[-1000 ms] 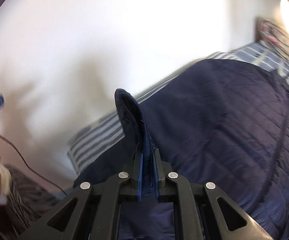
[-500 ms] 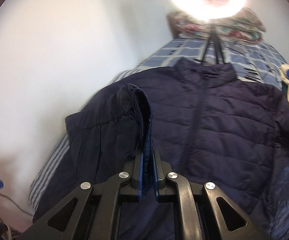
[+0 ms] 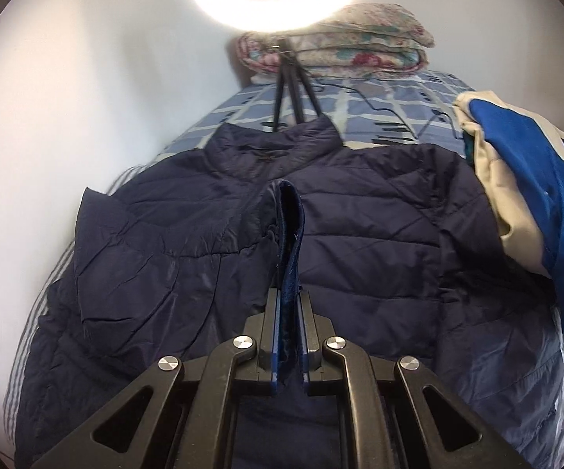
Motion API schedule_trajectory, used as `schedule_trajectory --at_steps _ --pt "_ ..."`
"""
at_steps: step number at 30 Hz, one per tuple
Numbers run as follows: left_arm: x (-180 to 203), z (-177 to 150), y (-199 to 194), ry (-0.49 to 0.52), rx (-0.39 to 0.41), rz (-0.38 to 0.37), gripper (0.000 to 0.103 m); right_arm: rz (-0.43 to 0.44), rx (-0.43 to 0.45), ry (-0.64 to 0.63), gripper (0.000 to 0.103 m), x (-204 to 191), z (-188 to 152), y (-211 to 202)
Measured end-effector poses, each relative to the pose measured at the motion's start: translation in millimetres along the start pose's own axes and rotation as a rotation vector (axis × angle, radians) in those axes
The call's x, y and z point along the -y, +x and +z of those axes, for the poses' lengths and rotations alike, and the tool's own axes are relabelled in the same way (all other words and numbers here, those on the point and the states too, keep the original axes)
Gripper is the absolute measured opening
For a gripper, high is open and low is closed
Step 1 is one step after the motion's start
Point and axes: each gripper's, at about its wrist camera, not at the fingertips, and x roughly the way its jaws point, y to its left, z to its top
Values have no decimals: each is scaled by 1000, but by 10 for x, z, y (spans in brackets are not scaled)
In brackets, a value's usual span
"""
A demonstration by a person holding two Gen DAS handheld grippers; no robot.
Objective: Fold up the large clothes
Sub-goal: 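Fold the held sleeve across the jacket front, then open the right tool, then move the left tool to the cuff of the other sleeve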
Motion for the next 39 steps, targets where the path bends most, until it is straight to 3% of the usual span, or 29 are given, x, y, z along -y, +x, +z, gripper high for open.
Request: schedule_trajectory --at_steps 7,23,28,30,32,36,39 --pt "44 14 23 10 0 12 103 -43 31 70 5 317 91 69" --pt "76 33 4 14 14 17 103 -122 -81 112 5 449 56 483" --pt "83 53 -35 18 34 22 103 -162 -67 82 19 391 51 424" --pt "91 64 -51 24 45 29 103 -145 -48 78 28 376 64 328" --pt "103 83 -72 27 60 34 103 -137 -30 72 31 351 87 214" --pt "153 116 -153 44 108 46 103 -113 38 68 53 276 132 -198" --pt "221 120 -227 71 145 57 103 -112 79 44 53 217 150 -580"
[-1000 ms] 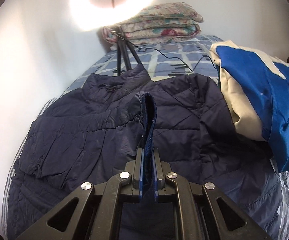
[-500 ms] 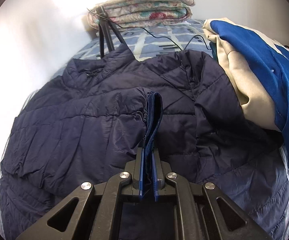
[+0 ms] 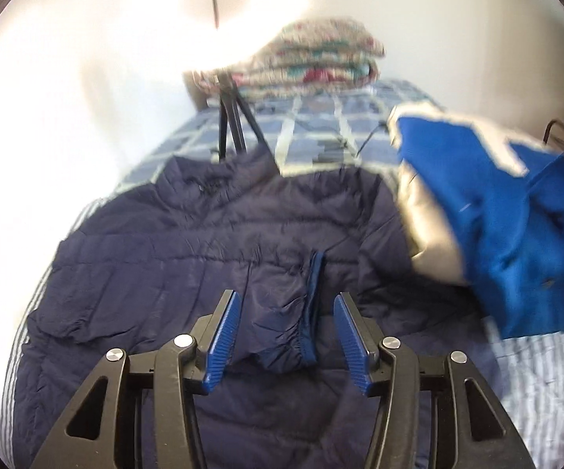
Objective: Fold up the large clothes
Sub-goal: 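Move the left tool to the cuff of the other sleeve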
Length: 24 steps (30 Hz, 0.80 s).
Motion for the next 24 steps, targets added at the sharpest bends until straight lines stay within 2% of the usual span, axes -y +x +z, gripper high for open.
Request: schedule_trajectory --at_steps 3,6,11,13,15,17,21,24 --pt "73 20 -70 20 31 -6 103 -13 34 -42 56 -67 -19 -387" --pt "169 38 -117 37 48 -11 103 -61 76 -105 61 -112 -135 -844" --pt "430 54 -155 79 55 -51 103 -68 79 -91 68 -11 -317 -1388" --pt "553 48 -173 99 57 -72 103 -85 75 -86 73 26 -402 -1587" --pt "710 40 -175 126 55 -94 103 -111 65 -81 86 75 -498 -1784" --pt "878 22 -182 156 55 -137 103 -150 63 -82 92 111 -596 -1944" --pt "1248 -29 -189 207 58 -237 103 -245 63 -63 96 228 -863 -2244" --pt "1569 -49 -143 237 27 -344 103 -278 51 -26 98 399 -1078 -2420"
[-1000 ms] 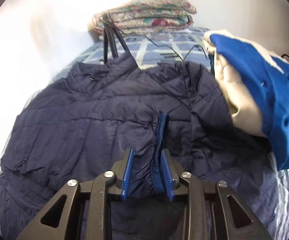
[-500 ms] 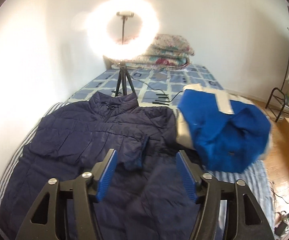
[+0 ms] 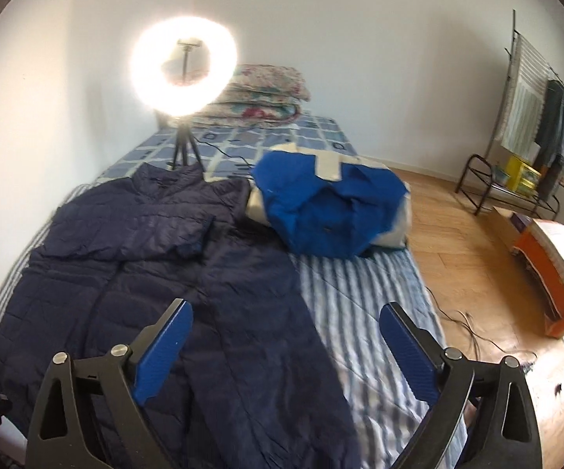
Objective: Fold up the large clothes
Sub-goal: 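Move the left tool to the cuff of the other sleeve, then close the left tool on the sleeve cuff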
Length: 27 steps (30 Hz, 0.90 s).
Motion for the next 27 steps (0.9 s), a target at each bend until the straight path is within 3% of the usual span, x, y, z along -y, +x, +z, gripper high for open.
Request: schedule_trajectory --at_steps 3,11,13,16,20,27 --pt "281 64 147 44 -17 -57 103 -31 -15 51 98 264 -195 -91" --pt "1105 239 717 101 -133 -307 72 -120 -42 198 94 994 -530 -109" --pt "1370 218 876 148 -168 -343 66 -130 -50 231 91 1127 -540 -51" --pt "1787 162 1118 224 -234 -402 65 -147 -71 308 77 1350 -545 18" --pt "2146 130 1397 279 -295 -439 65 -144 -62 378 75 1545 -501 25" --pt "2489 15 1762 349 -395 -415 65 -144 -64 407 76 1665 -513 53"
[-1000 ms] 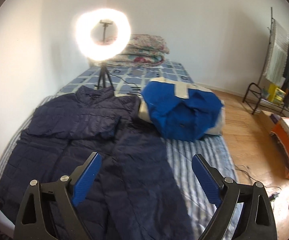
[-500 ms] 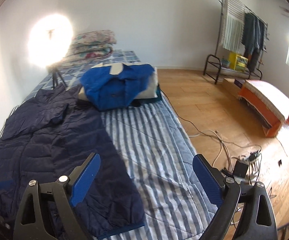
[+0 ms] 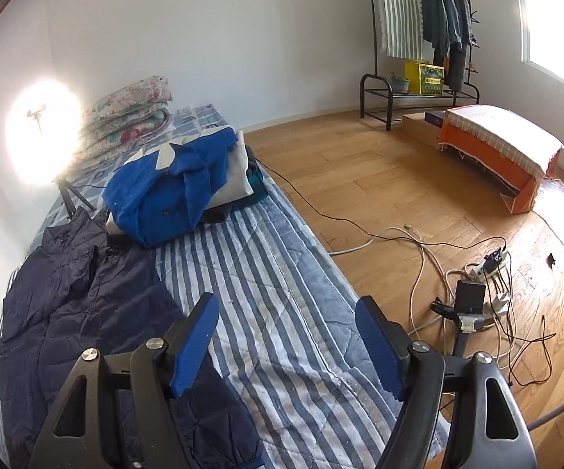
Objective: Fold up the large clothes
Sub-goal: 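Close the left tool on the sleeve cuff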
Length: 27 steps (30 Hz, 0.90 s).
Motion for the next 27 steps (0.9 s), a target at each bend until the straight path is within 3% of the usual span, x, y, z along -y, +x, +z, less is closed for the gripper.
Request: schedule_trajectory --at_steps 5,8,12,22,27 --pt "107 -7 245 52 -71 46 65 -6 4 54 75 141 15 -21" --pt "179 -21 378 97 -98 115 63 2 10 95 74 220 51 -44" --pt "158 -18 453 78 -111 115 57 10 16 130 73 275 84 -74" --pt "10 81 406 17 -110 55 10 46 41 155 73 203 147 -164" --pt "-253 133 134 -89 -57 -11 5 50 54 153 73 152 157 -206"
